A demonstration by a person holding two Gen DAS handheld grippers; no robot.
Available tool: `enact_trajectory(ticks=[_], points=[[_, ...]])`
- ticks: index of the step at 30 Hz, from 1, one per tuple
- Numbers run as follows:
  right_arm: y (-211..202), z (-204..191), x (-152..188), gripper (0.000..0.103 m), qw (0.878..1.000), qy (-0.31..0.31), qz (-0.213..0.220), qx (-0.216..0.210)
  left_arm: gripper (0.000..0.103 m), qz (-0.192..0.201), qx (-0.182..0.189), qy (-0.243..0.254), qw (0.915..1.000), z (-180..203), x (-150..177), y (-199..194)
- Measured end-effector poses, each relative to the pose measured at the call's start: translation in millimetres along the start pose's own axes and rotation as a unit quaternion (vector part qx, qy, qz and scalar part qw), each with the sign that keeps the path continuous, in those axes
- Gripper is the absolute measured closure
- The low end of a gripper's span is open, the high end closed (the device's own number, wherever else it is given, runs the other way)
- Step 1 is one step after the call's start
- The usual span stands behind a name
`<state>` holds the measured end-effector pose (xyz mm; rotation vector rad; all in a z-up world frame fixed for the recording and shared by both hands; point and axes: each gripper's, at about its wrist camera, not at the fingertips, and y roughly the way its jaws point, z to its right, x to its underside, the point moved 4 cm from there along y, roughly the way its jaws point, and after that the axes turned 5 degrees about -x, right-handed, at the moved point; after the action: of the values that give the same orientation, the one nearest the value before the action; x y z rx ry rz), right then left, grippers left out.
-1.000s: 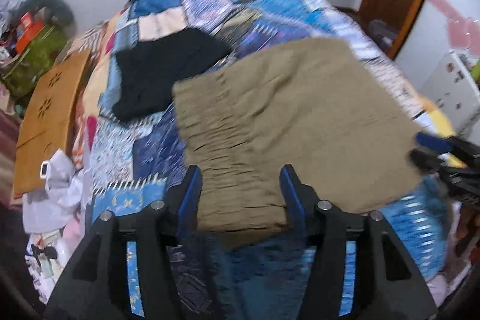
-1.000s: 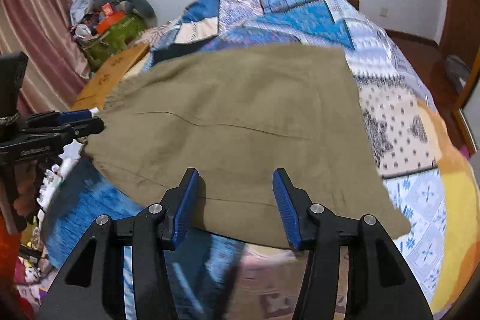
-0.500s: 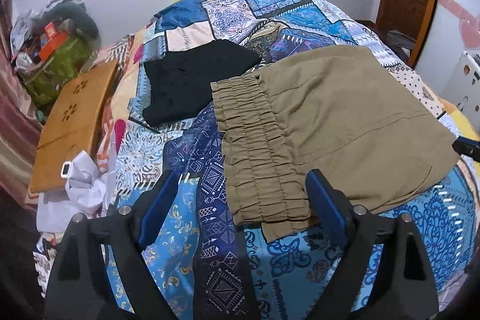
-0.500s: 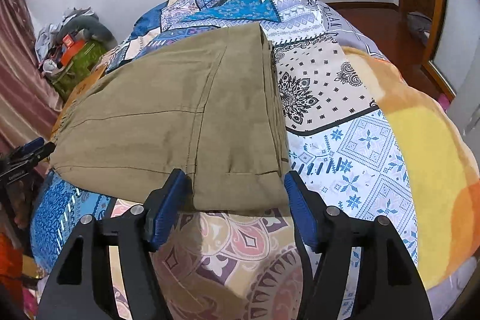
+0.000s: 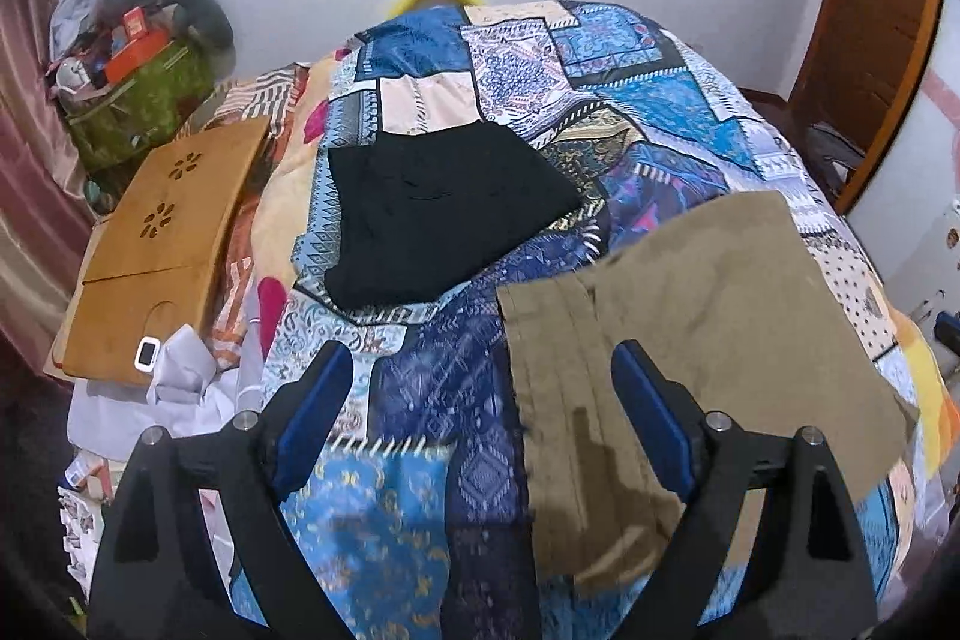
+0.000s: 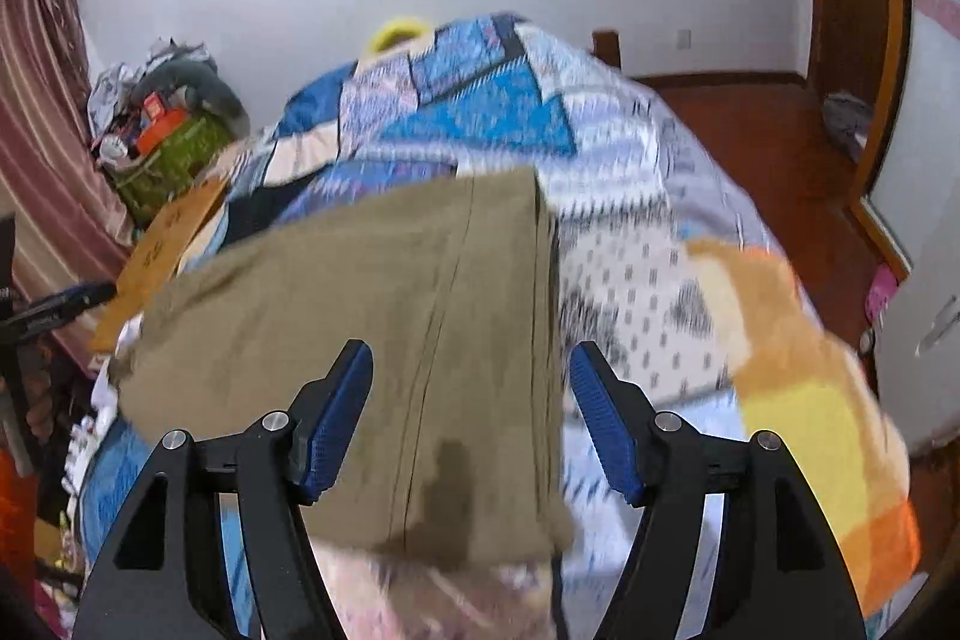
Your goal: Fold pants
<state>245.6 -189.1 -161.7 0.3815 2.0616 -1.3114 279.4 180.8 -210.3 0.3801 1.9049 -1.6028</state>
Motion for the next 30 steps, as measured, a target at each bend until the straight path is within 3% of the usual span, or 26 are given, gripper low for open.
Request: enact_trajectory(ticks=[9,18,25,26,28,30], points=[[53.5,13.6,-55.8,0.039,1.000,-0.028,0.004,0.004,0.010,-0.034,0.028,-0.011,0.9990,9.1,-39.3,47.0],[152.0,47.8,-92.5,0.039,0.998,-0.021,-0.067,0.006,0.006,-0.086,0.038,0.038,0.9948,29.8,-33.1,104.5],[221.4,59.1,-103.5,0.039,0.995,-0.003,-0.104,-0.002,0.001,-0.067,0.051,0.046,0.9954,29.3,-20.3,119.4],[230.5,59.8,-103.1,0.042,0.993,0.000,-0.114,-0.002,0.001,-0.061,0.048,0.041,0.9961,26.8,-19.4,119.7],[247.4,59.8,-99.7,0.061,0.991,0.000,-0.131,0.005,0.001,-0.038,0.023,0.035,0.9984,22.4,-19.2,117.4],[255.5,56.9,-95.7,0.063,0.990,-0.005,-0.139,0.015,0.002,-0.014,-0.009,0.048,0.9987,23.8,-18.0,112.9]])
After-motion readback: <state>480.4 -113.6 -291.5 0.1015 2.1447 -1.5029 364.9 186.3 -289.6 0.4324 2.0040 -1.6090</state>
